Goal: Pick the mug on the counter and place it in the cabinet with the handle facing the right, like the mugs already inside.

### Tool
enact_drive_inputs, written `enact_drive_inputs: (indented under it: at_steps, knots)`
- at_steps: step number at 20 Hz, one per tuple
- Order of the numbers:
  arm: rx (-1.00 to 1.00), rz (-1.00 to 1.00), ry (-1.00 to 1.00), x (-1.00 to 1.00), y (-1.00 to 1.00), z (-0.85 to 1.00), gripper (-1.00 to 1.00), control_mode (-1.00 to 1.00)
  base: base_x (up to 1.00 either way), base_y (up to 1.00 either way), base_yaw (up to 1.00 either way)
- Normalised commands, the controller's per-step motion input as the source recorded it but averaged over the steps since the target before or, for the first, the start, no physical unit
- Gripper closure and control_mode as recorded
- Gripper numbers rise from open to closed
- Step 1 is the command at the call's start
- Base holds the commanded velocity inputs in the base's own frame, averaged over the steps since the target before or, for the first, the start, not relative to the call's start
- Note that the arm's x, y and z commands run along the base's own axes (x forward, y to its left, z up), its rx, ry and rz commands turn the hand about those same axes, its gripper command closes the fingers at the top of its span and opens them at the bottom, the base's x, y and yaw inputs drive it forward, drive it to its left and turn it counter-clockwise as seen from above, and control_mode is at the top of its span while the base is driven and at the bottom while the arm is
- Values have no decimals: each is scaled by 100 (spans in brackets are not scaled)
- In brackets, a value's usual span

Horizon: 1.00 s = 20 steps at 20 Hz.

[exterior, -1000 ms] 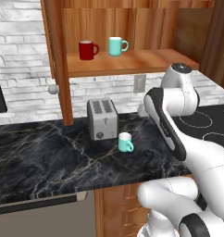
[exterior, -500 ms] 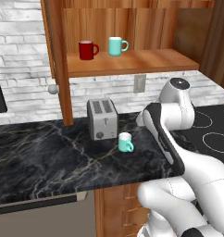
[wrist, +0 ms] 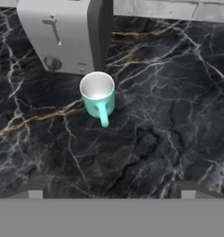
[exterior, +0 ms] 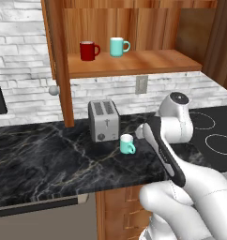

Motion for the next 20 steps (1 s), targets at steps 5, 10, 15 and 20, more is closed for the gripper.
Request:
enact_drive_inputs:
  at_steps: [5,10,15,20]
  knots:
    - [1,6,0,0,9,-37,-100,-100,0,0,0]
    - [0,2,0,3,11,-34,-100,-100,0,0,0]
    - [0,0,0,10,9,-30,-100,-100,0,0,0]
    - [0,0,0,21,5,-26,-100,-100,0,0,0]
